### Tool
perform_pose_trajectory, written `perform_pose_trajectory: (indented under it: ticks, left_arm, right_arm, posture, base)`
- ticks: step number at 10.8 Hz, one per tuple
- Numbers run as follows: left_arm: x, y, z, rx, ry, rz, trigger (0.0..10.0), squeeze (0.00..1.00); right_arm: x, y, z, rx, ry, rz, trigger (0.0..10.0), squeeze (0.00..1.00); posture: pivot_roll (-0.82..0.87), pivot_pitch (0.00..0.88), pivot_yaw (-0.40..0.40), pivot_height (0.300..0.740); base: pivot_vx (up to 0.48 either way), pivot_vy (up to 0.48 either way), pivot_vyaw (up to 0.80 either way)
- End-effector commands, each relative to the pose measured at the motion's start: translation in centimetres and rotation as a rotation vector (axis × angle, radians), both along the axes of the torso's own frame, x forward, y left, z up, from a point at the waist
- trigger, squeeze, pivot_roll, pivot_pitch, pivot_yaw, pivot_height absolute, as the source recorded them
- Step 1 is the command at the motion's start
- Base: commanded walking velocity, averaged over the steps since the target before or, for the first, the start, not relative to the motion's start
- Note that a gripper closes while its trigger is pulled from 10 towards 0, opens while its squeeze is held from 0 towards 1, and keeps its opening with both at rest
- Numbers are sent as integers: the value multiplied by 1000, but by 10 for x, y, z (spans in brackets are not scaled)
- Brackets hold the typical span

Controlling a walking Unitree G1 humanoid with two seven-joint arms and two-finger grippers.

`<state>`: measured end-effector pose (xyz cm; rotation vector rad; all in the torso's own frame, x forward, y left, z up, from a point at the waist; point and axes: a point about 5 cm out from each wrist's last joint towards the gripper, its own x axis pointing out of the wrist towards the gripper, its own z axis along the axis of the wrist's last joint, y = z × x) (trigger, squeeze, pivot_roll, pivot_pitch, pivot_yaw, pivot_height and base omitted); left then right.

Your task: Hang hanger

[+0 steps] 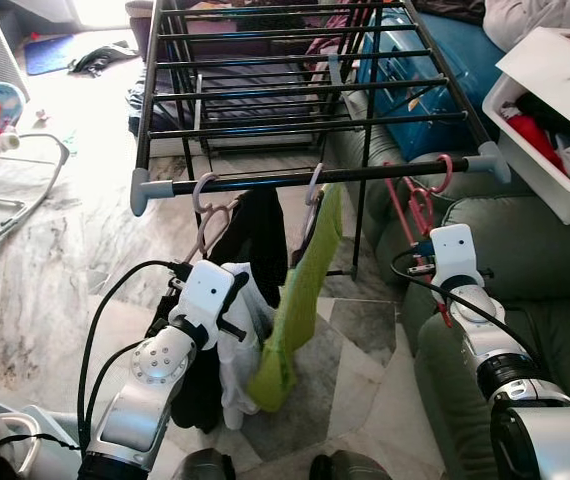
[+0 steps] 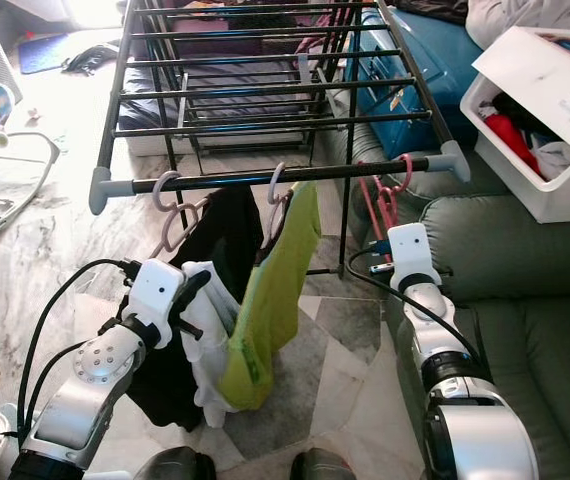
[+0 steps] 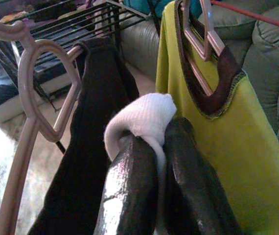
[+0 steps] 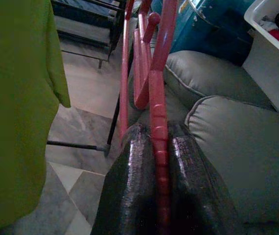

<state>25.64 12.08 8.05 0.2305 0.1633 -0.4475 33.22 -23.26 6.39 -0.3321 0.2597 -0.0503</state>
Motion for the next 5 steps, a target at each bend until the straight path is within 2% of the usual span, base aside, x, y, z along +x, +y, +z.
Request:
perform_pose_trajectory:
  ticks: [1, 3, 5]
  left_arm:
    - [1, -2, 9, 6, -35, -17, 10000, 0]
    - [1, -2, 9, 9, -35, -17, 10000, 0]
    - [1, -2, 8, 7, -34, -17, 10000, 0]
  right_arm:
    - [2, -1, 2, 26, -5, -14, 0, 0]
    - [7, 2, 14, 36, -100, -9, 0, 0]
    - [7, 5, 23, 5, -183, 10, 0, 0]
  posture:
    - [5, 22, 13, 740]
    - [5, 23, 12, 740]
    - [2, 23, 11, 740]
  base:
    - [0, 0, 0]
    - [0, 0, 0]
    - [0, 0, 0]
